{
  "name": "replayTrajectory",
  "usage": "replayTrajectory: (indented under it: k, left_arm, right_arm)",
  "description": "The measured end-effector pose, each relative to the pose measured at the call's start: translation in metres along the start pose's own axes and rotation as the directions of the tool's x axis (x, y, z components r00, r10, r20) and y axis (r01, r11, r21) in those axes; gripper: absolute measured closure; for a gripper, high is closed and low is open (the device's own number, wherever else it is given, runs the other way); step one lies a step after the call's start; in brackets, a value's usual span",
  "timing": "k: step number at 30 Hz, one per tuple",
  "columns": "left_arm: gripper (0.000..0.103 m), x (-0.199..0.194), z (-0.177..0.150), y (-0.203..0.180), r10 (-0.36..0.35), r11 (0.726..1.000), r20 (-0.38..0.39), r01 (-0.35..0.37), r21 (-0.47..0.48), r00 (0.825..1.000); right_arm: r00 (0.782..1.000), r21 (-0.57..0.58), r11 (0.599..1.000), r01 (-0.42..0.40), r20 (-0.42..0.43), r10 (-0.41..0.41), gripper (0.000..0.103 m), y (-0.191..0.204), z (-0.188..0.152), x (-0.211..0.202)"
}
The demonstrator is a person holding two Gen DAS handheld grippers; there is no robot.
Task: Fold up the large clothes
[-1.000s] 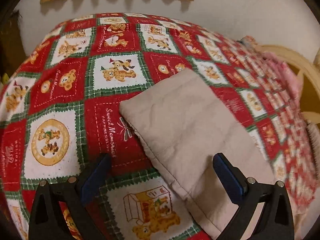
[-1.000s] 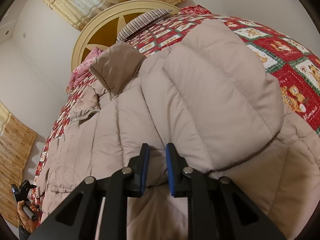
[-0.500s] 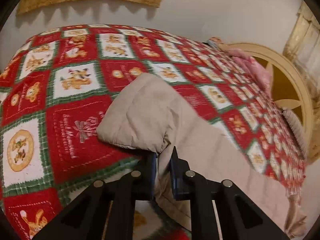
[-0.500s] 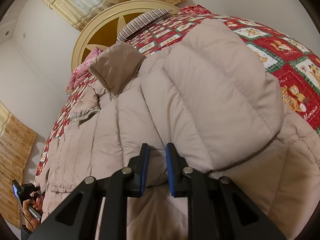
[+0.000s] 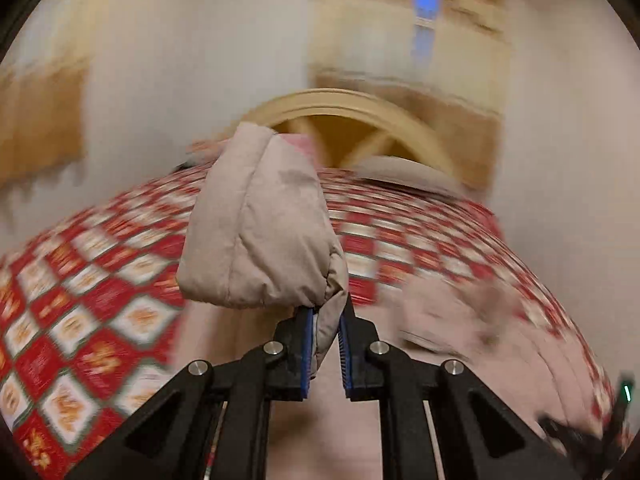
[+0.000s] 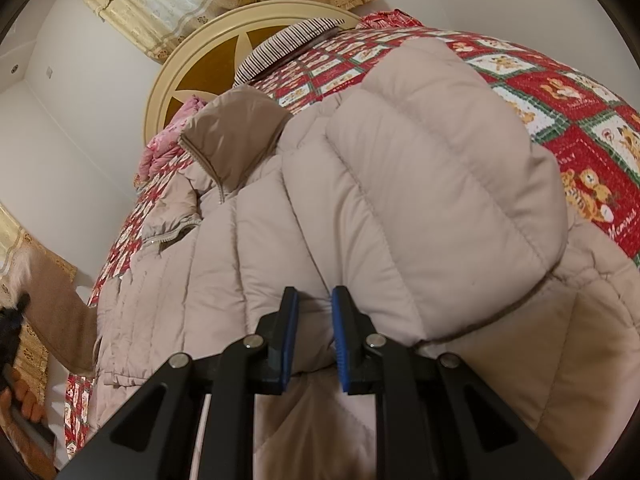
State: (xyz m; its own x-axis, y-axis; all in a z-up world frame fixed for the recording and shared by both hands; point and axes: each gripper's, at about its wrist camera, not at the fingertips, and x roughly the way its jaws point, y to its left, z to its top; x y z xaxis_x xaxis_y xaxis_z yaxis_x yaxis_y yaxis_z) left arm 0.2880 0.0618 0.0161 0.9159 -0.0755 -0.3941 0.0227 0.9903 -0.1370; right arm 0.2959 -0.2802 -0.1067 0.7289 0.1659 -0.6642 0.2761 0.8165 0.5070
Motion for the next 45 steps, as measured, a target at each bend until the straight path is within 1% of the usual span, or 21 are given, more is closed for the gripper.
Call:
replayTrajectory:
  k: [3,5,8,11,15,17,19,20,22,24,26,28,30,31,33,36,39,40,41,42,45]
  left_arm:
    - [0.092,0.009,-0.028,-0.064,-0.117,0.987,-0.076,0.124,0.101,0.990]
    - [0.092,0.022,-0.052,-0.096,-0.142,0.974,-0.151,0.165,0.153,0.978]
    - [0.092,0.042,-0.091,-0.132,-0.148,0.941,-0.304,0.228,0.250,0.941]
    - [0.091,0.046,-0.105,-0.144,-0.145,0.907,-0.389,0.280,0.316,0.910]
    - [0.088,0.036,-0.100,-0.132,-0.162,0.904,-0.438,0.311,0.294,0.884]
    - [0.080,0.031,-0.103,-0.131,-0.182,0.900,-0.496,0.347,0.264,0.849]
    - [0.060,0.020,-0.106,-0.126,-0.213,0.878,-0.551,0.405,0.253,0.807]
    - [0.057,0.015,-0.107,-0.128,-0.229,0.865,-0.549,0.427,0.265,0.804]
    - [0.049,0.008,-0.110,-0.137,-0.206,0.849,-0.517,0.415,0.327,0.831]
    - [0.049,0.006,-0.112,-0.147,-0.151,0.850,-0.496,0.369,0.376,0.855]
    - [0.049,0.000,-0.108,-0.149,-0.159,0.852,-0.500,0.374,0.367,0.851]
    - [0.049,-0.014,-0.104,-0.146,-0.238,0.830,-0.511,0.446,0.335,0.826]
    - [0.049,-0.028,-0.103,-0.137,-0.273,0.811,-0.492,0.473,0.344,0.827]
    - [0.048,-0.036,-0.101,-0.127,-0.281,0.818,-0.463,0.462,0.342,0.841]
    - [0.040,-0.040,-0.094,-0.101,-0.273,0.867,-0.410,0.408,0.287,0.870]
    - [0.035,-0.024,-0.087,-0.046,-0.182,0.962,-0.351,0.241,0.132,0.919]
    - [0.035,-0.005,-0.091,0.009,-0.043,0.999,-0.340,0.032,-0.039,0.940]
    - [0.035,-0.001,-0.095,0.026,-0.022,0.995,-0.343,-0.014,-0.103,0.939]
    - [0.035,0.004,-0.101,0.040,-0.018,0.984,-0.356,-0.046,-0.170,0.934]
    - [0.035,0.009,-0.110,0.052,-0.036,0.970,-0.373,-0.057,-0.236,0.927]
    - [0.035,0.008,-0.118,0.055,-0.052,0.962,-0.341,-0.045,-0.270,0.939]
  right_arm:
    - [1.000,0.003,1.000,-0.004,0.001,0.004,0.084,0.000,0.000,0.000]
    - [1.000,0.005,1.000,-0.005,0.002,0.005,0.084,0.000,0.000,0.000]
    - [1.000,0.006,1.000,-0.006,0.003,0.006,0.084,0.000,-0.001,0.000]
    - [1.000,0.012,1.000,-0.013,0.003,0.013,0.084,-0.001,-0.001,0.001]
    - [1.000,0.025,0.999,-0.026,0.004,0.026,0.084,-0.004,0.000,0.001]
    - [1.000,0.031,0.999,-0.031,0.005,0.031,0.084,-0.004,0.000,0.001]
    - [0.999,0.033,0.999,-0.032,0.005,0.032,0.084,-0.004,0.000,0.001]
    - [1.000,0.031,0.999,-0.029,0.005,0.029,0.084,-0.004,0.000,0.001]
    - [1.000,0.027,0.999,-0.023,0.005,0.023,0.084,-0.004,0.000,0.001]
    - [1.000,0.026,0.999,-0.022,0.005,0.022,0.084,-0.004,0.000,0.000]
    - [1.000,0.033,0.999,-0.029,0.007,0.029,0.084,-0.005,-0.001,0.000]
    - [0.999,0.044,0.998,-0.038,0.009,0.038,0.084,-0.006,-0.001,0.000]
    - [0.999,0.051,0.998,-0.037,0.006,0.036,0.084,-0.007,-0.001,0.000]
    - [0.999,0.050,0.998,-0.036,0.006,0.036,0.084,-0.007,-0.001,0.000]
    - [0.999,0.054,0.998,-0.040,0.006,0.040,0.084,-0.007,-0.001,0.000]
    - [0.998,0.091,0.993,-0.069,-0.001,0.070,0.081,-0.012,0.002,-0.002]
    - [0.995,0.174,0.980,-0.095,0.036,0.090,0.062,-0.017,0.003,-0.026]
    - [0.993,0.200,0.974,-0.108,0.070,0.095,0.045,-0.017,0.000,-0.039]
    - [0.990,0.206,0.971,-0.121,0.090,0.104,0.032,-0.014,-0.003,-0.048]
    - [0.988,0.200,0.971,-0.135,0.099,0.117,0.028,-0.010,-0.005,-0.054]
    - [0.986,0.146,0.977,-0.158,0.073,0.149,0.024,0.010,-0.013,-0.059]
